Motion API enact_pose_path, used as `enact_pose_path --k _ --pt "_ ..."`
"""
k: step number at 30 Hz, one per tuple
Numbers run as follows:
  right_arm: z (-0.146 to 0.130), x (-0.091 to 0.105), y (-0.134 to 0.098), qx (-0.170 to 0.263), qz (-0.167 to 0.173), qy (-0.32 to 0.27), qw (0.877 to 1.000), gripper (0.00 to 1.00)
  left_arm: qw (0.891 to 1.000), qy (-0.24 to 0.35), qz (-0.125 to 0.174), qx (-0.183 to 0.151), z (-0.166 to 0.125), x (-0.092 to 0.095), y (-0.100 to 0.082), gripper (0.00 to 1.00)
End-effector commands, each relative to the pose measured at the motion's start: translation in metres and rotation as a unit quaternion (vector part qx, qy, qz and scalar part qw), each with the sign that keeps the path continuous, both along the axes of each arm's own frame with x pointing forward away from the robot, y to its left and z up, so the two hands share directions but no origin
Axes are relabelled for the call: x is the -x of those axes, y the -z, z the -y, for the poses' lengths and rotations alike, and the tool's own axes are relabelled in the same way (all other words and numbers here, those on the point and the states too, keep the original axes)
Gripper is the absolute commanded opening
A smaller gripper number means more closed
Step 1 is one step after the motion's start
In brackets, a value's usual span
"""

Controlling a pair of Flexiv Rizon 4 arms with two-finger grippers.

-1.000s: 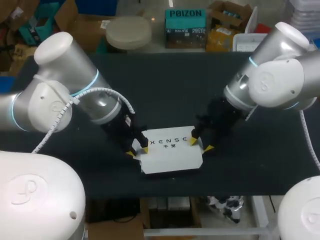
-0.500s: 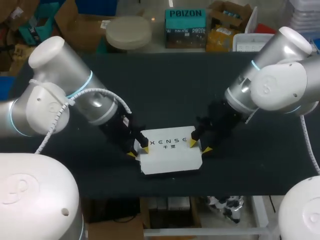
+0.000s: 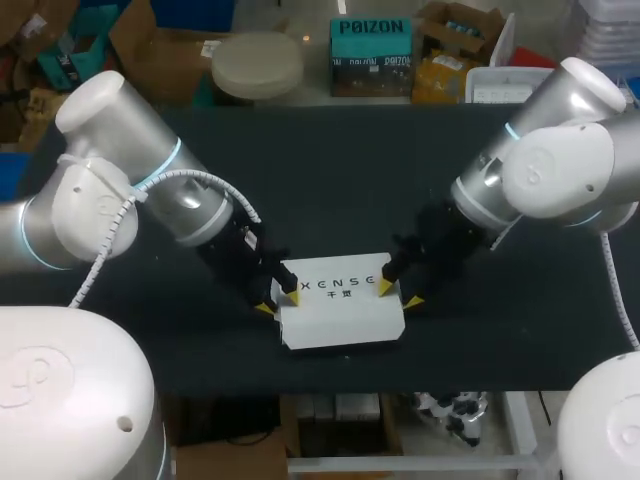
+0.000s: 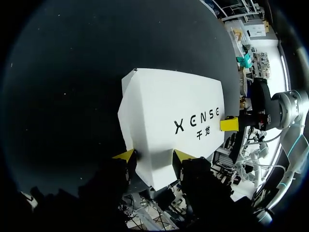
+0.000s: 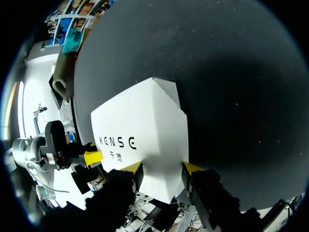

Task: Assemble the packaging by folding the flat box into shape, placing the metal phone stand inside, and closing the box properly

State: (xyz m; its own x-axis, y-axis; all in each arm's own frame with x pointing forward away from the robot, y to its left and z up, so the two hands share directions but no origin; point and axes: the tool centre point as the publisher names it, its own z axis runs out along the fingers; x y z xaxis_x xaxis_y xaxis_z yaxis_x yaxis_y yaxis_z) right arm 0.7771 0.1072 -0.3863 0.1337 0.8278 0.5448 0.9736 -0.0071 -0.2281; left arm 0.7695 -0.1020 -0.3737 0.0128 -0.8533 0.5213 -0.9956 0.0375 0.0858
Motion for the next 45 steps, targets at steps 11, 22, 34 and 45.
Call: enact_pose_path --k 11,22,34,45 --pt "-0.006 -0.004 -0.002 -0.002 -0.012 -0.004 1.000 0.54 1.000 0.004 -0.024 0.004 0.009 -0.002 0.000 0.48" --pt "-0.007 -0.007 -0.007 -0.004 -0.024 -0.004 1.000 0.54 0.999 0.004 -0.035 0.007 0.011 -0.003 -0.005 0.47" --pt "-0.007 -0.007 -0.012 -0.001 -0.024 -0.004 1.000 0.56 0.999 0.001 -0.042 0.007 0.009 -0.001 -0.007 0.47" --pt "-0.004 -0.008 -0.015 0.001 -0.023 -0.003 1.000 0.57 0.999 -0.002 -0.046 0.001 0.007 -0.001 -0.009 0.47"
